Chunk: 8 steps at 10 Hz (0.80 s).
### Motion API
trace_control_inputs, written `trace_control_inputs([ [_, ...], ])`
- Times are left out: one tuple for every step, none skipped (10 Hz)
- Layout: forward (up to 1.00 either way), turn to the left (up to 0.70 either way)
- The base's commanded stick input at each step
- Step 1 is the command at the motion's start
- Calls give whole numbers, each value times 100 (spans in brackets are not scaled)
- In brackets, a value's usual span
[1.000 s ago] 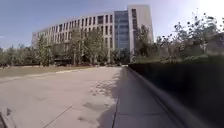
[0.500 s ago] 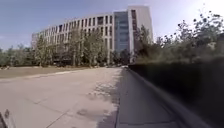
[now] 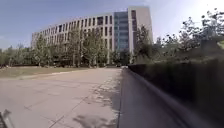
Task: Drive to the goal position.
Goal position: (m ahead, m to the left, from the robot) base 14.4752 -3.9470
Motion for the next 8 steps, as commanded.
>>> trace_control_inputs([
  [45,0],
  [45,0],
  [45,0],
  [45,0],
  [45,0],
  [45,0],
  [45,0],
  [45,0],
])
